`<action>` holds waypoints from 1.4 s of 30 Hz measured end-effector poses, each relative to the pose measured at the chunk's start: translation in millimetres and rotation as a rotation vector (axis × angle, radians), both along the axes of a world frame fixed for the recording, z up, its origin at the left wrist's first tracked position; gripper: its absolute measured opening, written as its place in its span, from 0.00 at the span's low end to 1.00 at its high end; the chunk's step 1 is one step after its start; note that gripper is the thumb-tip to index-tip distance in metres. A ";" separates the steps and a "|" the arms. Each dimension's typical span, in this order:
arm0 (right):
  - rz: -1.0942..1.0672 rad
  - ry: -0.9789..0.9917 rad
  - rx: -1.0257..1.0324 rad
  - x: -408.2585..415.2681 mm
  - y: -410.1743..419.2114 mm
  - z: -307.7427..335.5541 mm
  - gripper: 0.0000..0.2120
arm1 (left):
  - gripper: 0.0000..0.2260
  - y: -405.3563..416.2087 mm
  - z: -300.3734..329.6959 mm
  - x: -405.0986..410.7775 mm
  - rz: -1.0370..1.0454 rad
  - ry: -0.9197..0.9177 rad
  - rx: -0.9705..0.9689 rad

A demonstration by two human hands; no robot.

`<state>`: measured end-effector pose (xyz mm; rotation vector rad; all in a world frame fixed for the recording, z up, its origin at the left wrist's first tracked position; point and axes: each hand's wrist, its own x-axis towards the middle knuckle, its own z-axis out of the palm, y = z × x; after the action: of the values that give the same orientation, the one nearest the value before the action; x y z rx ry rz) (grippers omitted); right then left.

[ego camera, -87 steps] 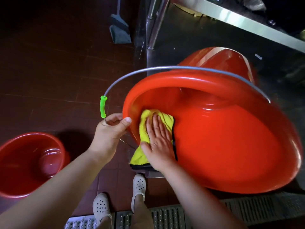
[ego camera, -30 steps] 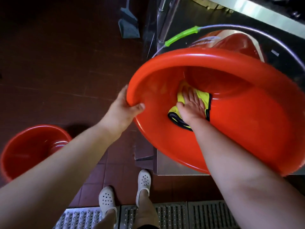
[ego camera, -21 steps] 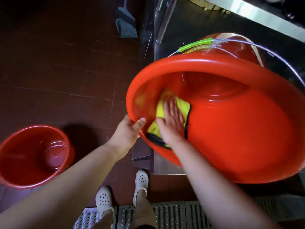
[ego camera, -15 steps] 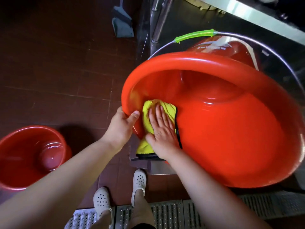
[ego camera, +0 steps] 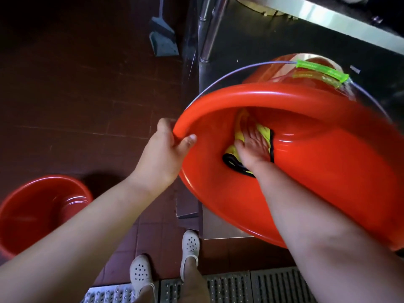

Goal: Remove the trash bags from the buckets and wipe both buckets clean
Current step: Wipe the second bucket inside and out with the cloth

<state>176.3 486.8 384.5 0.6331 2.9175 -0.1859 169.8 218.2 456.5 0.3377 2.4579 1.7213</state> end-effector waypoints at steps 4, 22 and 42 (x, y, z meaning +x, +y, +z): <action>-0.008 0.001 0.016 -2.1 -4.8 -0.3 0.32 | 0.10 -3.3 -41.8 16.4 -0.042 -0.294 0.151; 0.195 0.015 0.008 46.5 -60.9 2.8 0.34 | 0.07 -28.5 -27.0 21.8 -0.056 -0.015 -0.009; 0.225 0.122 -0.131 83.2 -146.2 6.2 0.41 | 0.13 -22.1 -59.6 30.6 -0.004 -0.228 0.172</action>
<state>259.6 340.5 390.6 0.2799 3.0306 -0.3971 200.4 196.1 396.9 0.1513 2.1563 1.8604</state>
